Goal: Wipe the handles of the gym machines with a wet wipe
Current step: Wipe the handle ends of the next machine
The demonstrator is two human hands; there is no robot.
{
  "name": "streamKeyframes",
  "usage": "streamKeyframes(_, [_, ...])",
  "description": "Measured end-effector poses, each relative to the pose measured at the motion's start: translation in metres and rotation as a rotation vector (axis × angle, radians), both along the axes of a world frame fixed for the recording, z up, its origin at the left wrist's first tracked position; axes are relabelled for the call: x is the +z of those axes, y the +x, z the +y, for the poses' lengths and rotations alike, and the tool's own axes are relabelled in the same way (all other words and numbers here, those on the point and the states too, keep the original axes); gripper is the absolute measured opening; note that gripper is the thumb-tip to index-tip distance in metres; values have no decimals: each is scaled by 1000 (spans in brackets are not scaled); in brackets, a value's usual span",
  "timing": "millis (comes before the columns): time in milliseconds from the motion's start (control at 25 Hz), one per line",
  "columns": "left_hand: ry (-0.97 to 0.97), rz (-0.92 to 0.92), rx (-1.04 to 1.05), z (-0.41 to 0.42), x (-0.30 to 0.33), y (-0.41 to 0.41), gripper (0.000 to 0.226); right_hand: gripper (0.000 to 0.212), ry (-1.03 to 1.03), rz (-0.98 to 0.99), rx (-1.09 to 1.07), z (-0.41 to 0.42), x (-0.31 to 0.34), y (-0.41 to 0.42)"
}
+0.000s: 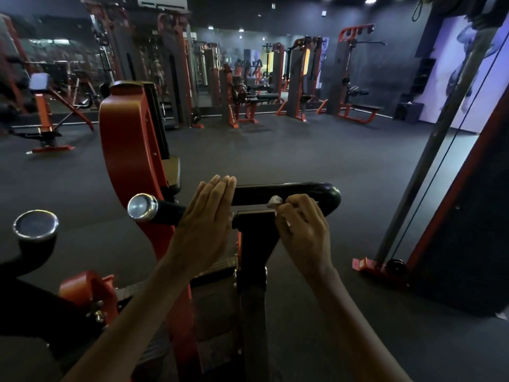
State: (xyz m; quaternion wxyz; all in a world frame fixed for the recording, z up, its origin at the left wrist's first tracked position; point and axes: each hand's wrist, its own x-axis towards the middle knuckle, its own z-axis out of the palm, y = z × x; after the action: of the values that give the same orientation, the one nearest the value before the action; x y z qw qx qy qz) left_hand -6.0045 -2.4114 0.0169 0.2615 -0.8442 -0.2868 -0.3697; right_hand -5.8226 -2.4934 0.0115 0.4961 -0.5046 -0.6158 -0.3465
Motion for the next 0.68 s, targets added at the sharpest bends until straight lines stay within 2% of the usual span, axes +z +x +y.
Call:
streamKeyframes(80, [7,11,-11,-1,3,-1,53,14,5,61,-4,0,-5,11])
streamKeyframes(360, [173,95,-31,0,13,32,47,10,68,238,-8,-8,-12,43])
streamKeyframes(600, [102,30,-83,-3,10,45,45,8,36,322,-38,-16,-16,57])
streamKeyframes(680, [80,24,-104,-6,13,44,45,17,33,334,-5,-15,-16,53])
